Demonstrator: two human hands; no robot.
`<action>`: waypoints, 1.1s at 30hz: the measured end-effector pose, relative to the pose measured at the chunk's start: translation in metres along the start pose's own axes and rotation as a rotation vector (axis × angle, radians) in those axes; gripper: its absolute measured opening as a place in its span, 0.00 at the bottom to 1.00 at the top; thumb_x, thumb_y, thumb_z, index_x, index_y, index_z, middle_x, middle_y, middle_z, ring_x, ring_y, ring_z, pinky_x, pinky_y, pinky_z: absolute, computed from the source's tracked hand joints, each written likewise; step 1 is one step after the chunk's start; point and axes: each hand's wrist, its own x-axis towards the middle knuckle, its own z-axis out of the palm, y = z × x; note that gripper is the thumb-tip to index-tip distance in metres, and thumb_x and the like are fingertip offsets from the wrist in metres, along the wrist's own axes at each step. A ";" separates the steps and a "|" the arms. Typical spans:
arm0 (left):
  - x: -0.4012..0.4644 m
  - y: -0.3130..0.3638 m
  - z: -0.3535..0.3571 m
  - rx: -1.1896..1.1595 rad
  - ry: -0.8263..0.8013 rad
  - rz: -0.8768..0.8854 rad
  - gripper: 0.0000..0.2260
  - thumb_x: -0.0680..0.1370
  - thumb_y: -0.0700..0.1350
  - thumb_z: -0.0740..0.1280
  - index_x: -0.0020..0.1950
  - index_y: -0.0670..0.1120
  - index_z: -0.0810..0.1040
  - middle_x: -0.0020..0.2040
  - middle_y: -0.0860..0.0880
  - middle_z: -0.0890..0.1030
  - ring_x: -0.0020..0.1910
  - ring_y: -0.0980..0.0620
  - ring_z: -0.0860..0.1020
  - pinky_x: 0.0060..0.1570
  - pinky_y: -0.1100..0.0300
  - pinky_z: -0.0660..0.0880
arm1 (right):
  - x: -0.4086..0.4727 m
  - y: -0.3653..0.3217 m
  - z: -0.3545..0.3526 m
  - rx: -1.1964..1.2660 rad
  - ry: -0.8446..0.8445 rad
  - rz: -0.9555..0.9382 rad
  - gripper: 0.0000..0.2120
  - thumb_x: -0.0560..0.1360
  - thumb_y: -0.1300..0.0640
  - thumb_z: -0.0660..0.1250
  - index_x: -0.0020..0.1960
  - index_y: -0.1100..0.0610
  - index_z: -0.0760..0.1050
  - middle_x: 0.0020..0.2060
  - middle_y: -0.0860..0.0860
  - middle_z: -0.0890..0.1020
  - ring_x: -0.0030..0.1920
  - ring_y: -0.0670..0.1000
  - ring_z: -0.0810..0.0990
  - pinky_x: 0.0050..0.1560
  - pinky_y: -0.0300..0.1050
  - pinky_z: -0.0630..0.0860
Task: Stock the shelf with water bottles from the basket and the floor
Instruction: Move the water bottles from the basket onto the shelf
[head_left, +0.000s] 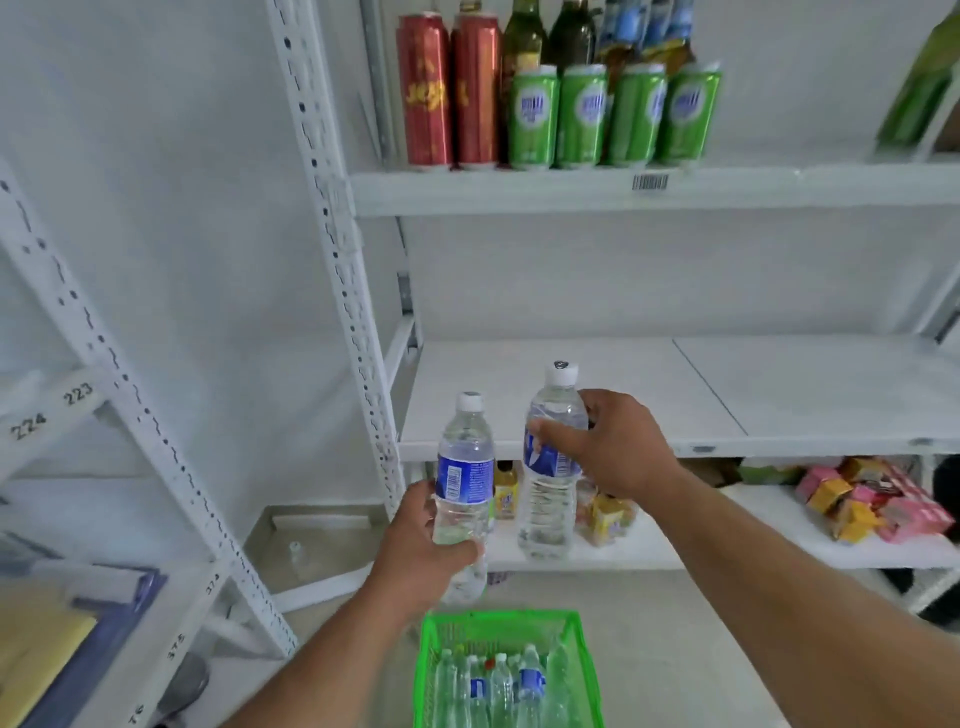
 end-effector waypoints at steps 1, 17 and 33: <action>-0.002 0.010 0.004 -0.009 0.011 0.014 0.34 0.59 0.46 0.80 0.61 0.62 0.71 0.55 0.53 0.83 0.51 0.57 0.83 0.54 0.52 0.79 | -0.002 -0.005 -0.010 0.005 0.007 -0.009 0.14 0.67 0.36 0.73 0.41 0.45 0.80 0.33 0.38 0.83 0.33 0.39 0.81 0.32 0.37 0.72; 0.018 0.060 0.050 0.019 0.099 0.045 0.27 0.66 0.39 0.78 0.57 0.61 0.74 0.50 0.61 0.83 0.48 0.61 0.82 0.41 0.65 0.78 | 0.040 0.007 -0.058 0.021 -0.043 -0.033 0.26 0.56 0.27 0.67 0.41 0.46 0.80 0.34 0.41 0.84 0.35 0.42 0.82 0.37 0.44 0.80; 0.207 0.024 -0.011 0.062 0.111 0.010 0.31 0.67 0.46 0.79 0.62 0.63 0.68 0.54 0.64 0.77 0.46 0.69 0.77 0.40 0.73 0.68 | 0.213 0.007 0.032 0.003 -0.027 0.006 0.17 0.69 0.38 0.74 0.50 0.48 0.80 0.42 0.45 0.84 0.41 0.46 0.83 0.39 0.44 0.79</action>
